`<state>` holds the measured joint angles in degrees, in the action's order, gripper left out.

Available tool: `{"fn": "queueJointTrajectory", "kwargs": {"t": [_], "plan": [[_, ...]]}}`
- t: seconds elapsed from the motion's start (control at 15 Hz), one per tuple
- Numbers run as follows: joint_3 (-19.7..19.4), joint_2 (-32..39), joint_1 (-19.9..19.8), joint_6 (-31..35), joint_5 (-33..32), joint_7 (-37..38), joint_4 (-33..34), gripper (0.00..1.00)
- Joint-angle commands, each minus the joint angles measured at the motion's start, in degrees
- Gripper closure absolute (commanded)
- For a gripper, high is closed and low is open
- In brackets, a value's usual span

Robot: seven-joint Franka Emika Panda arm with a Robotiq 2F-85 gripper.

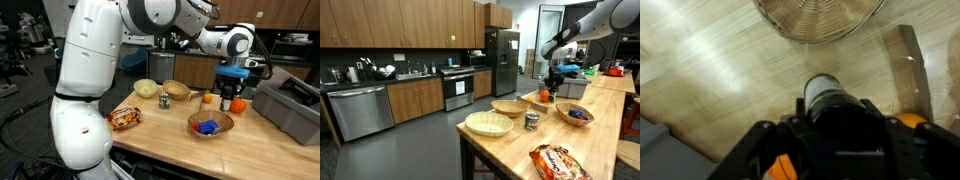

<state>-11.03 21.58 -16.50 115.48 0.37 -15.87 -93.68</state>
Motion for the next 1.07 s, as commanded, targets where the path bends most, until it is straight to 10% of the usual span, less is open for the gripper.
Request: {"fn": "queueJointTrajectory", "kwargs": {"t": [0.0,1.0], "plan": [[0.7,-1.1,-1.0,1.2,0.0,-3.3,1.1,0.7],[5.5,-6.6,5.9,8.7,-8.1,-9.4,-3.0,0.7]]}}
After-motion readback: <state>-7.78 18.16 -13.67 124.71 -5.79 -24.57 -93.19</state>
